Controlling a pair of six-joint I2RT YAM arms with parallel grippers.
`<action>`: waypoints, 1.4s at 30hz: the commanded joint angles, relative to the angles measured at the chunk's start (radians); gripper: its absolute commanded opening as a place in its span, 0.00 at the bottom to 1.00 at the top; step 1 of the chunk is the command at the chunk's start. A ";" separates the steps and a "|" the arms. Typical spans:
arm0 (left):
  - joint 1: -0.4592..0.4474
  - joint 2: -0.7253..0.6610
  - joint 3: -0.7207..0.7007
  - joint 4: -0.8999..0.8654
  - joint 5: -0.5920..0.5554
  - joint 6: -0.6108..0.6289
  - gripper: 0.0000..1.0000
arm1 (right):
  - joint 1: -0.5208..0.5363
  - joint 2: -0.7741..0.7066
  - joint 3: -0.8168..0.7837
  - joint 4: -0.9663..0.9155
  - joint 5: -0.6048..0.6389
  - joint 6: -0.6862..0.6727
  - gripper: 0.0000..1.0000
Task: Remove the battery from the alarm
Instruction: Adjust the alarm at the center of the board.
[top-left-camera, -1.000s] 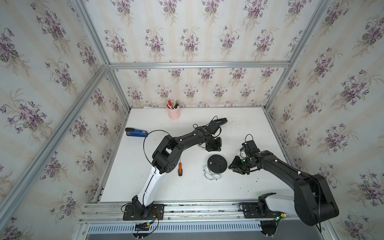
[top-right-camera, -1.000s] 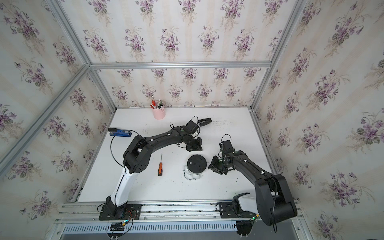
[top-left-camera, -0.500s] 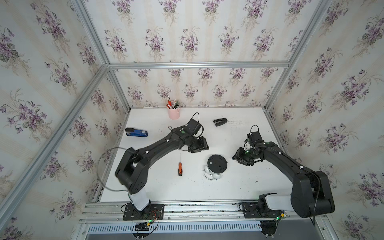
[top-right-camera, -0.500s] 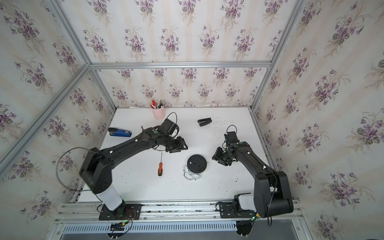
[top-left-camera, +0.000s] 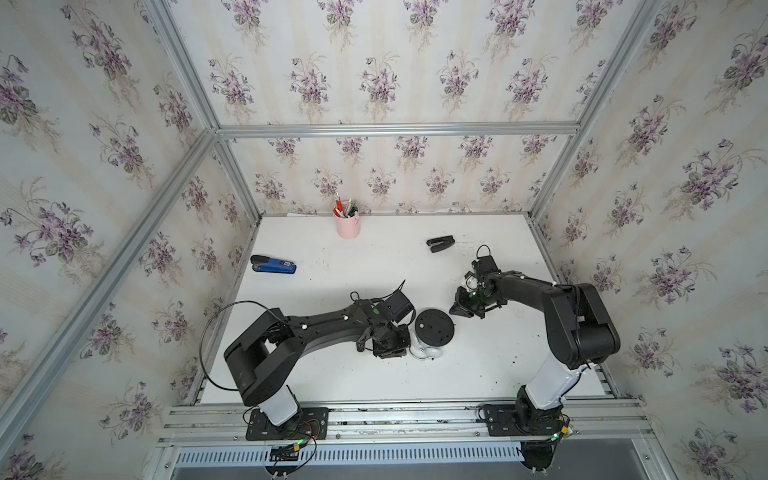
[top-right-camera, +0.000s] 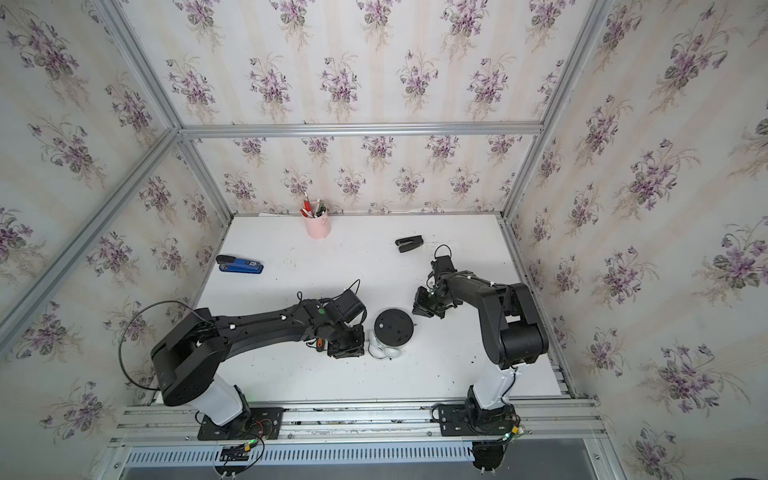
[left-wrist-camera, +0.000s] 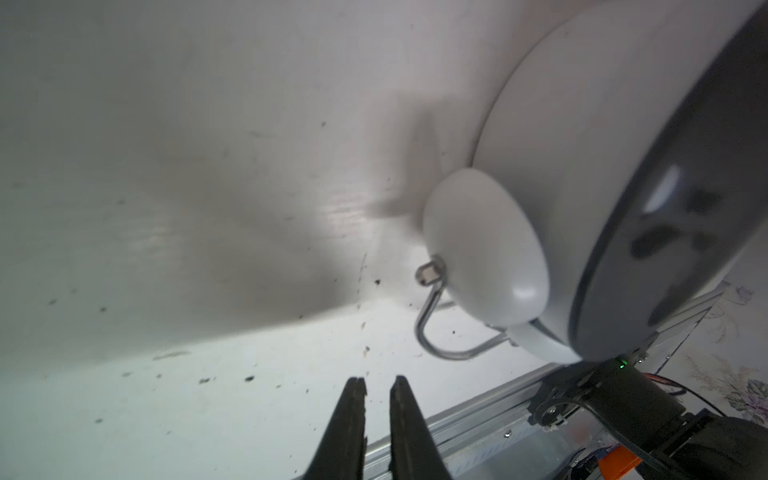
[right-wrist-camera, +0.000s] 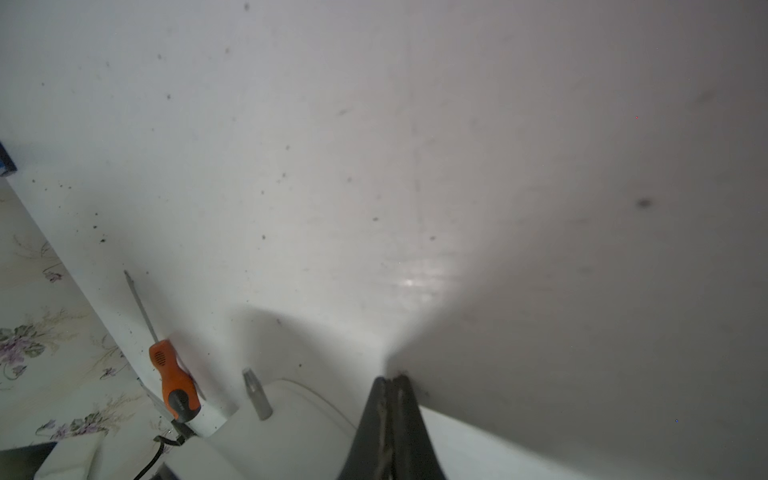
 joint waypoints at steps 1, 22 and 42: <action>0.003 0.049 0.055 0.037 -0.009 0.019 0.16 | 0.022 -0.023 -0.046 0.047 0.010 0.034 0.08; 0.125 0.162 0.245 -0.032 -0.106 0.211 0.20 | 0.068 -0.451 -0.420 -0.095 0.088 0.179 0.30; 0.011 -0.113 -0.219 0.507 -0.067 -0.088 0.63 | 0.276 -0.252 0.317 -0.633 0.349 -0.295 0.66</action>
